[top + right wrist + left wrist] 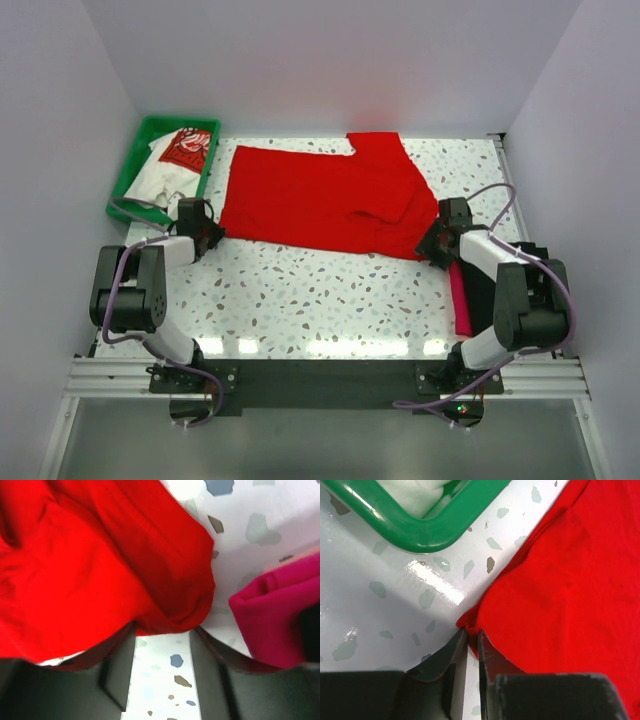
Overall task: Fold and stack the t-shirts
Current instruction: Fold the tshirt
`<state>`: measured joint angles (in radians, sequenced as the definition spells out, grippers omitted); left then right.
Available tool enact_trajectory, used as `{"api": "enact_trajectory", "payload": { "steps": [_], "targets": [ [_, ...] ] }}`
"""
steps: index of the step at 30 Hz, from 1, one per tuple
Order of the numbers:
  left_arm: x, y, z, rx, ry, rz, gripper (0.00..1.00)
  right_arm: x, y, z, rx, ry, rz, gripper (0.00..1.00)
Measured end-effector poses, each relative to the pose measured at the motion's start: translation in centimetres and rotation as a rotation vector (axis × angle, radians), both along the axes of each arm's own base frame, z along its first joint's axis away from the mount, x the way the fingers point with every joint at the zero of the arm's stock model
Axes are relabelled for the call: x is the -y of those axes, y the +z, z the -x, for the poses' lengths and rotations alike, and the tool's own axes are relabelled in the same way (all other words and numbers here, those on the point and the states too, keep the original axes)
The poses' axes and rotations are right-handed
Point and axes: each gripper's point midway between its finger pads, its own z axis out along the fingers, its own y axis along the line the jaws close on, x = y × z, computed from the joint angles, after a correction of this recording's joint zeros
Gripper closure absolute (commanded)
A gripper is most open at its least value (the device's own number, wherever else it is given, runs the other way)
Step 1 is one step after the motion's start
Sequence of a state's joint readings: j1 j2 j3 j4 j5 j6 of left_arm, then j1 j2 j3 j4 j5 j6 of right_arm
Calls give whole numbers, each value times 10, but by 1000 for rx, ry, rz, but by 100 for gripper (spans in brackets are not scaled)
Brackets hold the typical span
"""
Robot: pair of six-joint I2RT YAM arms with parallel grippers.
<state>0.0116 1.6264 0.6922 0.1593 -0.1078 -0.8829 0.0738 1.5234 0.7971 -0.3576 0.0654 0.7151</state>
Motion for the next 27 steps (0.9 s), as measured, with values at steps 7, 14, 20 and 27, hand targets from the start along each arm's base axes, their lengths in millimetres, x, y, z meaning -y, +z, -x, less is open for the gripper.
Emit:
{"api": "enact_trajectory", "payload": {
  "steps": [7,14,20,27],
  "targets": [
    [-2,-2,1,-23,7,-10,100,5,1,-14,10,-13,30,100],
    [-12,22,17,-28,48,-52,100,7,41,-24,77,2,50,100],
    [-23,55,49,20,96,-94,100,8,80,-3,160,27,54,100],
    [-28,47,109,-2,147,-98,99,5,62,61,108,51,17,96]
  ]
}}
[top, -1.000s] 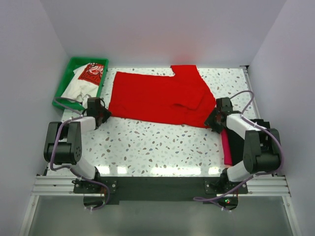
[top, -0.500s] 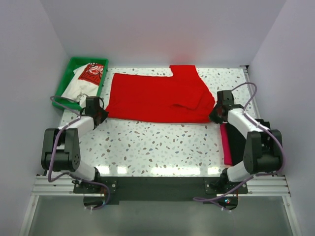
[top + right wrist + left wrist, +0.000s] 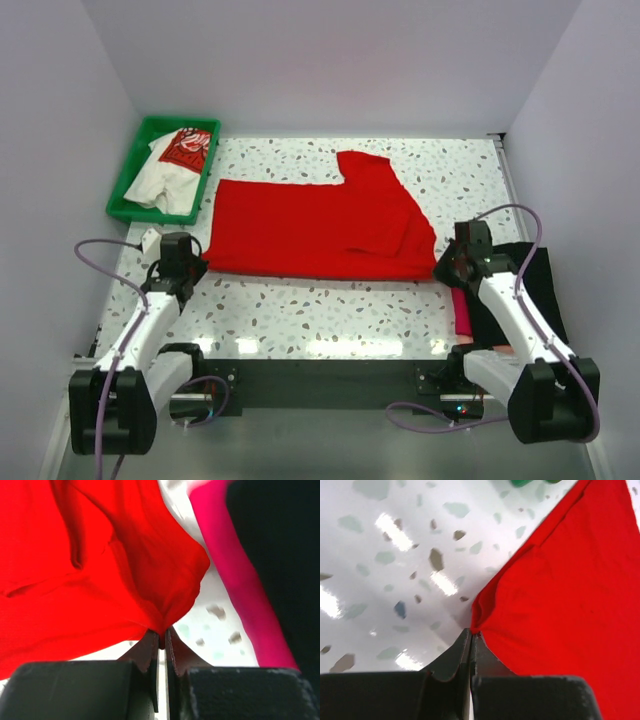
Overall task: Fold and stack the t-shirts
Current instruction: Fold the tshirt
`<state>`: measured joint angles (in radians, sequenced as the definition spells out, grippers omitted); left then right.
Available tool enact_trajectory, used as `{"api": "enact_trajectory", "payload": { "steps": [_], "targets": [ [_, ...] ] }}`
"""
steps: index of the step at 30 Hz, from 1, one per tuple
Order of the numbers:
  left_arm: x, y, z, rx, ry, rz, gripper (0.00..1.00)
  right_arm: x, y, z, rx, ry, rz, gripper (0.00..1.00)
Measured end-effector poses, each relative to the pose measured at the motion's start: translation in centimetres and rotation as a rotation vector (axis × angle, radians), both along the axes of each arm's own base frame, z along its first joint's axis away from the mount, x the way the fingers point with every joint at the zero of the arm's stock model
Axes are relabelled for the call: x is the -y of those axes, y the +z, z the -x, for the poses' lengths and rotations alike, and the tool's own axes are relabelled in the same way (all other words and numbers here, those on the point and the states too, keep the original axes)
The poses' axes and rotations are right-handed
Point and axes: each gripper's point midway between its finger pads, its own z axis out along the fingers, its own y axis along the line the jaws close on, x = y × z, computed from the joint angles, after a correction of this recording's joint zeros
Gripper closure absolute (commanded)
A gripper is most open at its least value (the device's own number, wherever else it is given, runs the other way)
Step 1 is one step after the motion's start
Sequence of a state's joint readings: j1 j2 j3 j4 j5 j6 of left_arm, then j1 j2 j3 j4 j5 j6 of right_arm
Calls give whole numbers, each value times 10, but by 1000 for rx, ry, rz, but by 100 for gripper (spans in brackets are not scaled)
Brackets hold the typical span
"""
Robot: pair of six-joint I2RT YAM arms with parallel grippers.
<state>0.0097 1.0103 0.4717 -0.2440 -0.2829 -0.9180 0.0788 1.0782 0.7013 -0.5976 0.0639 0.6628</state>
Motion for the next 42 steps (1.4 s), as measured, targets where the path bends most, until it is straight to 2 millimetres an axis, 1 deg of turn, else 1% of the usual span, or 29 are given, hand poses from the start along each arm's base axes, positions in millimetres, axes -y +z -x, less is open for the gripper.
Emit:
{"api": "enact_trajectory", "payload": {
  "steps": [1,2,3,4,5,6,8,9,12,14,17,18,19,21,23,25,27,29,30,33,36,39,40,41,42],
  "targets": [
    [0,-3,8,-2,9,3,91,-1,-5,11,-18,2,-7,89],
    [-1,-6,15,-4,15,5,82,-1,-8,19,-26,1,-15,74],
    [-1,-8,22,-5,22,9,61,-2,-11,26,-35,-2,-25,65],
    [-1,-10,27,-5,25,10,53,-3,-13,33,-43,-2,-29,55],
    [-1,-11,30,-1,38,18,47,-3,-13,37,-47,2,-30,45],
    [-2,-13,34,-2,41,17,39,-3,-12,40,-45,1,-32,43],
    [-1,-10,37,9,40,20,34,-3,-6,41,-18,8,-33,39],
    [-1,-8,36,19,39,20,33,-3,-4,41,-6,12,-33,39],
    [2,-1,34,37,14,24,31,-5,5,37,22,33,-30,41],
    [5,8,30,46,-18,24,31,-10,11,30,32,60,-27,41],
    [13,30,17,93,-77,33,31,-28,17,15,43,132,-14,46],
    [17,39,13,110,-104,36,31,-38,18,9,45,167,-10,47],
    [19,46,9,128,-120,38,31,-49,16,2,41,198,-5,50],
    [26,63,0,160,-172,44,30,-67,8,-10,25,242,-5,51],
    [32,80,-8,185,-222,41,30,-78,-7,-19,-5,264,-1,52],
    [36,96,-16,208,-269,26,30,-82,-23,-25,-36,263,10,53],
    [39,114,-23,234,-313,3,29,-81,-36,-29,-62,254,26,53],
    [40,127,-27,256,-338,-18,29,-82,-44,-35,-77,250,36,56],
    [41,133,-28,270,-354,-26,29,-83,-47,-38,-79,249,37,60],
    [44,144,-31,292,-384,-36,29,-88,-50,-52,-64,246,33,62],
    [46,146,-33,292,-400,-41,29,-92,-52,-62,-49,243,28,64],
    [45,141,-34,275,-409,-48,29,-93,-55,-65,-46,242,25,73],
    [46,140,-34,271,-411,-47,29,-94,-55,-66,-46,239,24,79],
    [46,139,-35,267,-413,-48,29,-94,-55,-67,-45,238,22,82],
    [46,138,-35,265,-415,-49,29,-95,-55,-69,-43,236,20,89]
  ]
}}
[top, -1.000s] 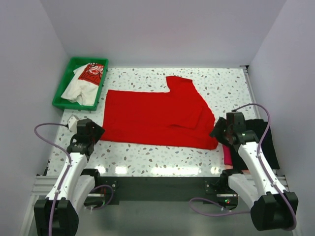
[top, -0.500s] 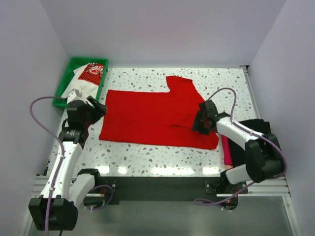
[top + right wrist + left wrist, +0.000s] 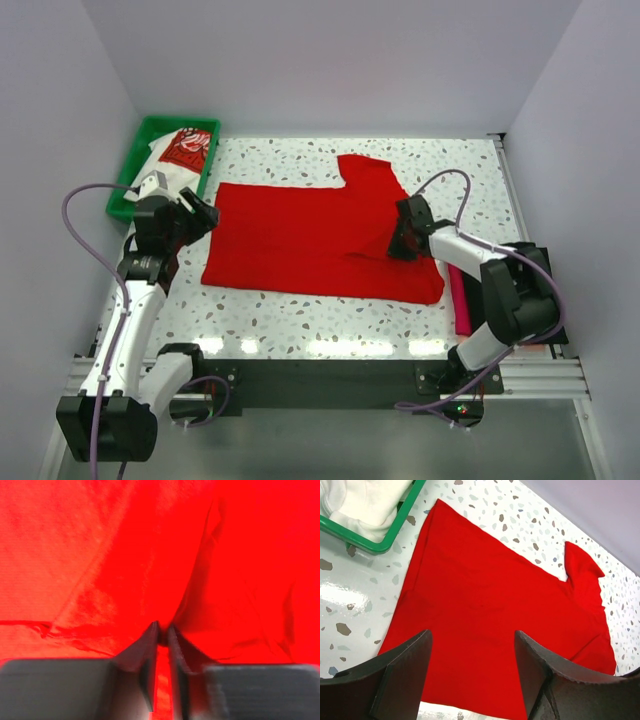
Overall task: Fold and stack the t-shirts
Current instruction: Fold the tshirt
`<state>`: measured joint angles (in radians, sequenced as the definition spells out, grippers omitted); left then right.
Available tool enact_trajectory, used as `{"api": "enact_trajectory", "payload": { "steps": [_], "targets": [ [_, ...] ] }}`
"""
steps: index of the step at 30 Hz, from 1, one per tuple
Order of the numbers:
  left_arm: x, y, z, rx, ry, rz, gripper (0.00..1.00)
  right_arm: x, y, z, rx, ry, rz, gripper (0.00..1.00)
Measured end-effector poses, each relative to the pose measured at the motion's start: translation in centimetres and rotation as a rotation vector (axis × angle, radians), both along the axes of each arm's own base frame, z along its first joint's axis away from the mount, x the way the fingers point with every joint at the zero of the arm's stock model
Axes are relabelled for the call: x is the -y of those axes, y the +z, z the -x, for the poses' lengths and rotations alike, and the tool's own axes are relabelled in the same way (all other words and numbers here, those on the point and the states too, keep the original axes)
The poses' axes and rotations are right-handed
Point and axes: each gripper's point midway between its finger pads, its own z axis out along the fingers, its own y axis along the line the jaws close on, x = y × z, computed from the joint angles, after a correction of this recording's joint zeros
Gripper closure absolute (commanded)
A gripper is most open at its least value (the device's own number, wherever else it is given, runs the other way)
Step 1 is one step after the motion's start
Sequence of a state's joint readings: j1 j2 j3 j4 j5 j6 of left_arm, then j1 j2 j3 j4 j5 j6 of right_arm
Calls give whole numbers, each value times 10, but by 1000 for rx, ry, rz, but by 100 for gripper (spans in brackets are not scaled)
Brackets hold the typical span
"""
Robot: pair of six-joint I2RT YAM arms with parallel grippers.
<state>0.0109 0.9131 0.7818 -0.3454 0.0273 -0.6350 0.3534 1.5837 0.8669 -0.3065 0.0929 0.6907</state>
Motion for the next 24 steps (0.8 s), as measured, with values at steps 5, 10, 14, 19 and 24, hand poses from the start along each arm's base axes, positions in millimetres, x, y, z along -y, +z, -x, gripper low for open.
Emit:
{"api": "enact_trajectory", "payload": {
  "steps": [5,10,14,19,24],
  "targets": [
    [1,-2,-1,-5,-5,1,29,-7,10,-16,28,-2,-20,96],
    [2,-3,-3,-8,-9,3,29,-17,24,-37,67,1,-45,97],
    [2,-7,-4,-17,-13,6,29,-29,30,-58,83,12,-71,97],
    [3,-14,-7,-37,-19,5,29,-52,26,-79,80,43,-92,97],
    [3,-22,-10,-59,-26,1,28,-75,24,-97,86,77,-106,91]
  ]
}}
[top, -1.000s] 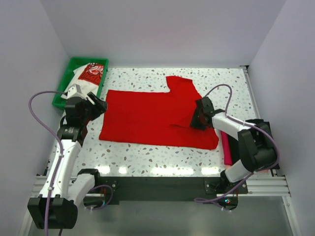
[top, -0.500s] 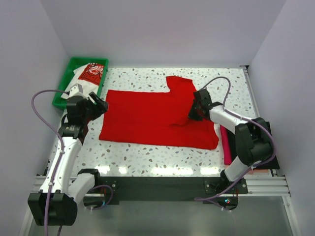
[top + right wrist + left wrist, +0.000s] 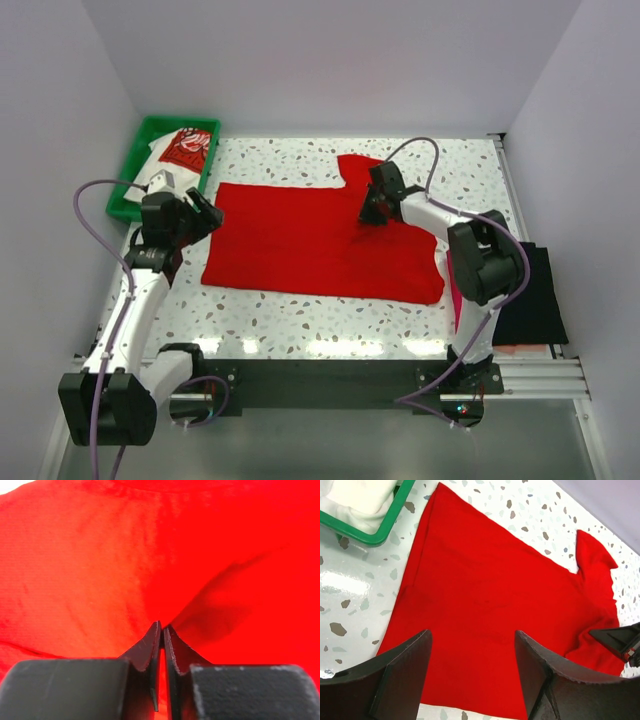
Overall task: Fold and stack the t-shirts
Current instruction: Fold the tshirt
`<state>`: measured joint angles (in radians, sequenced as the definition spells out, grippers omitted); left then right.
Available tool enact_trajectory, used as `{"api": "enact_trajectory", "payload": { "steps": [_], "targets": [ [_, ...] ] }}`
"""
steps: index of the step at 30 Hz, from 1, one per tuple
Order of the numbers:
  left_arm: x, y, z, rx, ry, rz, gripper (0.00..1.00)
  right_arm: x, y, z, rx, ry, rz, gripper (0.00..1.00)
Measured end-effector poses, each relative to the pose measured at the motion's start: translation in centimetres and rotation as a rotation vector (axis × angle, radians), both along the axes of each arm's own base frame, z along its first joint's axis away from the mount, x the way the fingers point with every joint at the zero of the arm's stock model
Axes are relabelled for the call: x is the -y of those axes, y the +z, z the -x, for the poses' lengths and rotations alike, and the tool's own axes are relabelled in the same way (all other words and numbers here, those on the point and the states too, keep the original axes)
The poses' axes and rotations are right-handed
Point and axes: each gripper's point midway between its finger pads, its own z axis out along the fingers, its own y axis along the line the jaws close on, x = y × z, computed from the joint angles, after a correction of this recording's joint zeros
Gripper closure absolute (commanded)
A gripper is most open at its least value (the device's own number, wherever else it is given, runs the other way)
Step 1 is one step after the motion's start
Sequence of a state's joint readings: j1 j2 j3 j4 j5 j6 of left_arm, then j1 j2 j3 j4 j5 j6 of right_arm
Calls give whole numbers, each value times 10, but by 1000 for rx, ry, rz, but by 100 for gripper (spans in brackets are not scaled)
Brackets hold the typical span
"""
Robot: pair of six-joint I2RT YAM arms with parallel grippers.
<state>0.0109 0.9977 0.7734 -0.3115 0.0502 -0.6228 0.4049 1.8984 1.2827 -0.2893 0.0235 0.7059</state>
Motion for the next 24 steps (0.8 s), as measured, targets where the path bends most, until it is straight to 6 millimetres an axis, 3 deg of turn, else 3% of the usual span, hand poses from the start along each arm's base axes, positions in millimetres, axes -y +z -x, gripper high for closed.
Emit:
{"api": "enact_trajectory", "payload": {
  "steps": [4,8,12,18,22,24],
  "targets": [
    [0,-11,-3,-33,-3,-4,27,-9,-5,-6,-8,17,-11,73],
    [-1,-25,-8,-74,-1,-6,28,-12,-1,-9,0,33,-14,49],
    [-6,-49,-22,-163,23,-18,30,-14,12,-19,36,50,-11,43],
    [-9,-50,-82,-205,72,-75,36,-4,35,-39,88,44,2,43],
    [-6,-48,-138,-205,110,-129,44,19,45,-55,111,-1,2,43],
    [-8,-57,-161,-223,139,-161,48,37,48,-63,117,-37,4,43]
  ]
}}
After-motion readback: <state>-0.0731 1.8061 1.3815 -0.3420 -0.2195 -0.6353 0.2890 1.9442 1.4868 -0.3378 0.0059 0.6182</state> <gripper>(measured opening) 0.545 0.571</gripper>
